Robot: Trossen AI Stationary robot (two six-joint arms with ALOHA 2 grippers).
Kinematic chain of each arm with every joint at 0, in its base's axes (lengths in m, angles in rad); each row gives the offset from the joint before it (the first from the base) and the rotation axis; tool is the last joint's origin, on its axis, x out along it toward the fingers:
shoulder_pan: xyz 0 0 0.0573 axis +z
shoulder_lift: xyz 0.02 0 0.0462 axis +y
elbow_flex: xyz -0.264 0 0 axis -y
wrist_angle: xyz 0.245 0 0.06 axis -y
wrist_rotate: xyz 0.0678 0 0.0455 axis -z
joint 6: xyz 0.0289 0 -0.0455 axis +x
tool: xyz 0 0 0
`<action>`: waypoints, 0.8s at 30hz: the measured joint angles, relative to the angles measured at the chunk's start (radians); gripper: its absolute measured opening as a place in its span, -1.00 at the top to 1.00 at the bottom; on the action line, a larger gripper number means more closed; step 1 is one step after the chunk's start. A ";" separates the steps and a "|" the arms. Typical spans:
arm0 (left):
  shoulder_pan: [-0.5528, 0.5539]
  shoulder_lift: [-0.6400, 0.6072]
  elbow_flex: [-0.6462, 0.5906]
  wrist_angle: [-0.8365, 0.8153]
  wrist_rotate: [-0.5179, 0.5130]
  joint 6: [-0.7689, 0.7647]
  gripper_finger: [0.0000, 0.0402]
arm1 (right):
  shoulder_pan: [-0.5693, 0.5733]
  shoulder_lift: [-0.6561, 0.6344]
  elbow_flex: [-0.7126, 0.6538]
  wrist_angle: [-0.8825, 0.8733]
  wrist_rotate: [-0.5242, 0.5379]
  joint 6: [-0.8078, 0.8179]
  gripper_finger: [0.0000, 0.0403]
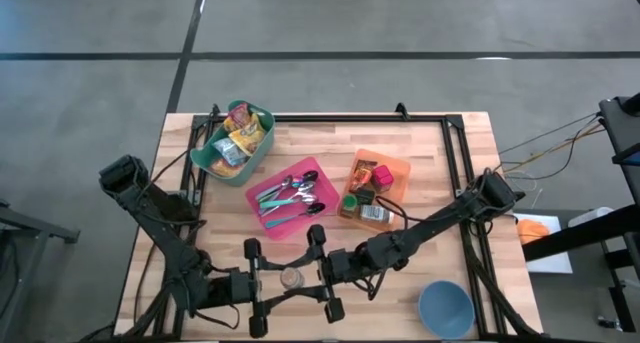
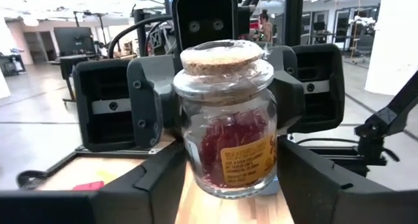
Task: Pick & Place Food Item
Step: Put the brown seasoning bottle into the orange bin
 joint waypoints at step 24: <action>0.001 0.000 0.000 -0.042 0.037 -0.048 0.16 | -0.001 0.002 0.000 -0.028 -0.012 -0.011 0.10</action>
